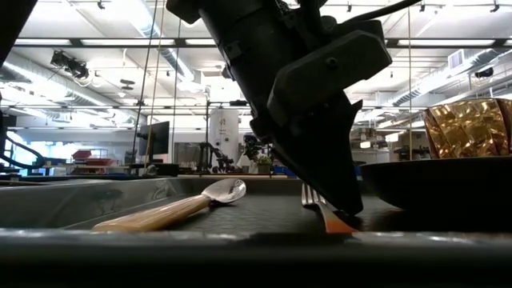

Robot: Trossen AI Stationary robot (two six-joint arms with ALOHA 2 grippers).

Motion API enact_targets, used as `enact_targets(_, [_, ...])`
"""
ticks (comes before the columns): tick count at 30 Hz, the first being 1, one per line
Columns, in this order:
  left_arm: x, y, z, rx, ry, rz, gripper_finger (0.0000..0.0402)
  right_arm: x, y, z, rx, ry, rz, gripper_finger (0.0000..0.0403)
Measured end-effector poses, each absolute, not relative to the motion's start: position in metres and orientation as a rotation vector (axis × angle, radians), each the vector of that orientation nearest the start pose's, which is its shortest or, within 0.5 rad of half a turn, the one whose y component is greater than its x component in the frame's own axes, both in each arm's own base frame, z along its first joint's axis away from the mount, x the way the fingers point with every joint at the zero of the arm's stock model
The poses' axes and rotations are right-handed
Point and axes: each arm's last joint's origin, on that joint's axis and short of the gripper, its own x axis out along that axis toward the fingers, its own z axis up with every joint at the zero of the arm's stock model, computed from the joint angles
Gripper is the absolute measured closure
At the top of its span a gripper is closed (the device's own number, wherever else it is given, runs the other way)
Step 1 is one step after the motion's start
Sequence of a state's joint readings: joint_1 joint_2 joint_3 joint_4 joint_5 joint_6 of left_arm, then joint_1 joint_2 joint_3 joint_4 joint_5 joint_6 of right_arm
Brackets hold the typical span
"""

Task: Pick and place plate/cup/fork/spoon on tray
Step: Adjust the orange fork on the black tray

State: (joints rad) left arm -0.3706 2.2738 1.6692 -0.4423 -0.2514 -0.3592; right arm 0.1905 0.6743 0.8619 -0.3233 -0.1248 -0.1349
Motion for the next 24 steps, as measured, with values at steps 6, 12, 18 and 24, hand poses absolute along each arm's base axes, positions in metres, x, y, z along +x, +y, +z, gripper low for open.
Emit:
enact_targets(6, [0.443, -0.164, 0.133, -0.019, 1.013, 0.085, 0.0281, 0.136, 0.03, 0.36, -0.139, 0.114, 0.324, 0.022])
enact_targets(12, [0.44, -0.162, 0.145, 0.017, 1.064, 0.106, 0.0281, 0.136, 0.03, 0.36, -0.14, 0.113, 0.324, 0.022])
enact_targets(18, [0.439, -0.162, 0.151, 0.008, 1.093, 0.084, 0.0281, 0.136, 0.03, 0.36, -0.138, 0.111, 0.323, 0.022])
enact_targets(24, [0.442, -0.163, 0.153, 0.014, 1.069, 0.073, 0.0281, 0.136, 0.03, 0.361, -0.137, 0.108, 0.323, 0.022])
